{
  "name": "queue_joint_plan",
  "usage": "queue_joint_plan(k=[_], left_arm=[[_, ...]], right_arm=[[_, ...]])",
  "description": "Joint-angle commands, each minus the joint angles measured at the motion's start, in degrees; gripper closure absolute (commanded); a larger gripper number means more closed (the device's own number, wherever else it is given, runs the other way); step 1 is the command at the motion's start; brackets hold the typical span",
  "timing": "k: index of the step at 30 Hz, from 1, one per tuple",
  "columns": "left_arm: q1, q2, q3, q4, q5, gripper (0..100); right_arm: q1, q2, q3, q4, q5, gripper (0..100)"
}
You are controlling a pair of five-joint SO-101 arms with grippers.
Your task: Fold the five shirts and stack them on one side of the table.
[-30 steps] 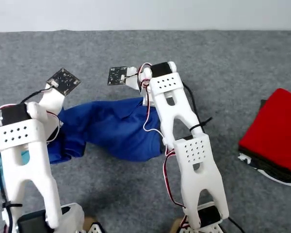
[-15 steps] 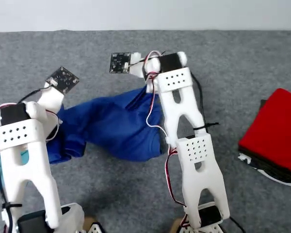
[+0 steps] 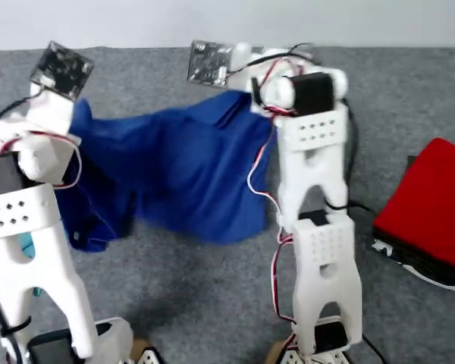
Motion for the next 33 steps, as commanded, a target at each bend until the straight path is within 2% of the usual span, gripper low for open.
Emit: queue_joint_plan(k=[1,6,11,18,24,27,29,33], left_arm=[[4.3,-0.7,-4.8,-1.0,5.7,100],[8.1,-0.7,-10.6,-1.0,12.1,100],[8.3,-0.4,-16.9,-1.0,12.5,100],[8.4,-0.7,-23.0,-0.2,12.5,100],[9.1,-0.2,-34.9,7.7,12.2,99],[9.9,-0.2,-35.6,15.1,6.2,99],[9.0,-0.8,-32.9,15.9,2.8,99],[0.5,-4.0,-22.1,15.9,-3.7,99]], right_arm=[[4.4,-8.8,-2.4,1.9,-5.0,98.8],[11.1,-15.5,-2.4,2.5,-16.1,98.8],[14.1,-23.3,-2.2,2.7,-24.8,98.8],[14.1,-34.1,4.5,2.5,-26.4,98.8],[15.5,-44.8,10.9,2.2,-26.4,98.8],[15.6,-48.6,14.1,2.2,-26.3,98.8],[15.4,-49.9,16.4,2.2,-26.4,98.8],[13.1,-50.3,21.1,2.1,-26.5,98.8]])
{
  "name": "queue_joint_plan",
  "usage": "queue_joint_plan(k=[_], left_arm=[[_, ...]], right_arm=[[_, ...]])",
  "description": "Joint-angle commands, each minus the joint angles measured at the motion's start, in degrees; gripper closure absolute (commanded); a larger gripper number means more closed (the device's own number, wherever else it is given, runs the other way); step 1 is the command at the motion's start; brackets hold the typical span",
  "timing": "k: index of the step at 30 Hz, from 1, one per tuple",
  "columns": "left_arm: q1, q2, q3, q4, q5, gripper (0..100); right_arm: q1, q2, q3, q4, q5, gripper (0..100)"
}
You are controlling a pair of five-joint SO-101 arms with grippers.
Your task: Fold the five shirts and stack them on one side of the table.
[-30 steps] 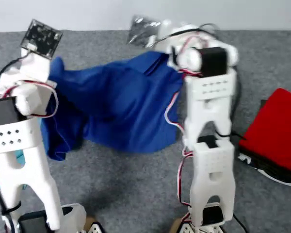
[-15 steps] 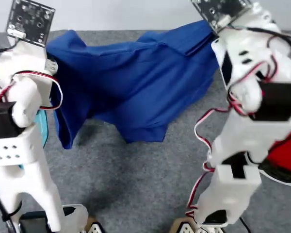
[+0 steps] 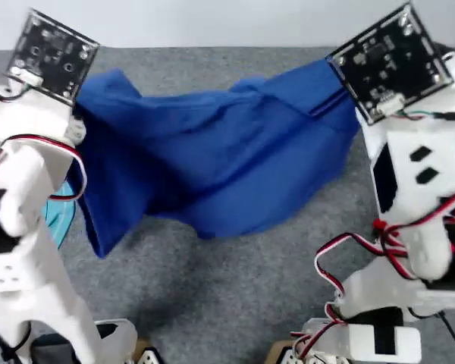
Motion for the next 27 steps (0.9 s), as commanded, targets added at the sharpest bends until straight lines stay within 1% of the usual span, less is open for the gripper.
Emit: queue_joint_plan(k=[1,4,7,10,13,19,22,24,27], left_arm=[[-6.4,-3.5,9.4,1.3,-7.7,99],[-12.0,-6.5,19.8,1.2,-14.9,99],[-15.1,-8.8,29.7,1.1,-22.2,99],[-15.8,-10.4,39.3,1.1,-28.7,99],[-15.9,-11.3,47.3,1.1,-34.2,99],[-15.9,-11.3,56.1,1.1,-40.5,99],[-15.9,-11.3,57.0,1.1,-43.0,99],[-15.9,-11.3,56.9,0.4,-43.4,94],[-15.9,-11.3,54.5,-0.2,-42.2,85]], right_arm=[[-2.8,-1.1,3.4,1.9,-0.9,98.8],[-6.8,-1.1,8.0,1.9,-0.9,98.8],[-10.0,-1.0,14.2,1.7,-0.9,98.8],[-11.6,-0.9,20.5,0.5,-0.7,98.8],[-11.8,-0.9,26.5,-1.5,-0.8,98.8],[-15.6,-0.9,41.8,-5.1,-0.8,98.8],[-16.6,-1.0,44.7,-7.2,-0.7,98.8],[-16.6,-1.0,44.7,-7.9,-0.6,98.8],[-16.4,-1.0,44.7,-8.1,-0.5,98.8]])
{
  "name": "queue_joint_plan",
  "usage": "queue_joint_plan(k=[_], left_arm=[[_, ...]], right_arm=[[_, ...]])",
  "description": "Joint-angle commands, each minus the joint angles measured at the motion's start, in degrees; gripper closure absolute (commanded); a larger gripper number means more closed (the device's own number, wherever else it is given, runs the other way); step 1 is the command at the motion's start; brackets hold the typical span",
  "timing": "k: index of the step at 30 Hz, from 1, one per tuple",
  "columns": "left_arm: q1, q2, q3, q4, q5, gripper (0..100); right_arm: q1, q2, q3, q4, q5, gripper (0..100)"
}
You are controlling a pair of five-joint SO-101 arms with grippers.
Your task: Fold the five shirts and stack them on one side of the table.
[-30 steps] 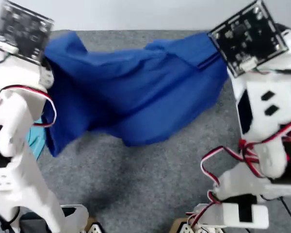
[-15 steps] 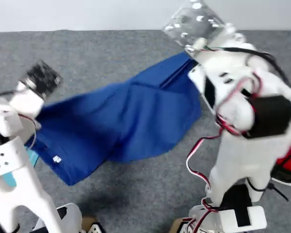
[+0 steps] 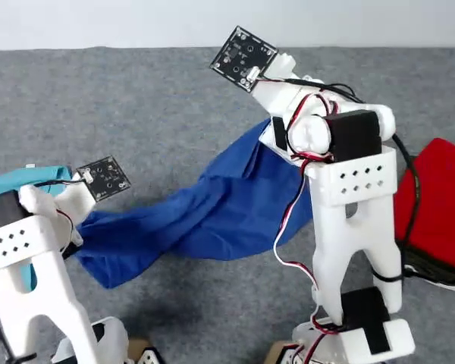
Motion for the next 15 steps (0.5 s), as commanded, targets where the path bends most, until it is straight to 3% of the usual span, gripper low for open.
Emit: queue_joint_plan(k=[1,9,15], left_arm=[[-0.4,-1.2,-3.6,-0.1,0.9,84],[0.1,-0.4,-5.2,-4.3,2.8,82],[5.6,10.7,-2.2,-7.8,6.9,82]], right_arm=[[-0.3,-1.1,0.1,-1.2,-0.4,98.8],[3.3,-1.1,0.1,-1.2,-0.4,98.8],[6.0,-1.5,0.1,0.0,-0.4,98.8]])
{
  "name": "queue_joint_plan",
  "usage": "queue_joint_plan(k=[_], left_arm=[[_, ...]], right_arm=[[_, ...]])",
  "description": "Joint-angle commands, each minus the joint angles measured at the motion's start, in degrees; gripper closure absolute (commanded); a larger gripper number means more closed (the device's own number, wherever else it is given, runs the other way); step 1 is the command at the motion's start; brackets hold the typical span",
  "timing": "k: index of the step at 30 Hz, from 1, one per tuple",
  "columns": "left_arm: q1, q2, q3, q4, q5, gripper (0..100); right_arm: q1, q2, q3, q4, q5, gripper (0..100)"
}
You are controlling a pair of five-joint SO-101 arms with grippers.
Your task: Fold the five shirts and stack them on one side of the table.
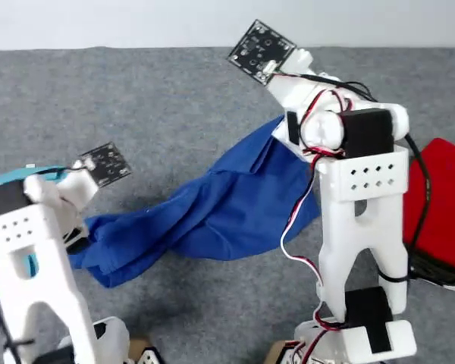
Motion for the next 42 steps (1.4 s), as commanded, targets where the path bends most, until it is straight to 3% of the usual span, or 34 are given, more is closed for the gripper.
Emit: queue_joint_plan(k=[1,6,15,28,36,42], left_arm=[[3.1,6.6,0.0,-3.7,2.9,82],[7.3,15.5,0.0,-6.2,3.3,82],[13.1,19.7,0.0,-2.2,3.3,82],[11.3,19.9,-11.0,-2.6,3.3,82],[10.3,30.1,-11.4,-11.3,3.2,82],[15.1,34.9,-13.2,-1.3,3.0,85]], right_arm=[[1.8,-1.5,0.1,0.9,-0.4,98.8],[1.0,-1.1,0.4,2.3,-0.7,98.8],[1.1,-1.0,1.0,2.4,-0.7,98.8],[2.7,-1.0,11.1,-0.7,-0.8,98.8],[2.6,-1.0,16.0,-4.8,-0.8,98.8],[2.7,-0.9,16.0,-4.8,-0.8,98.8]])
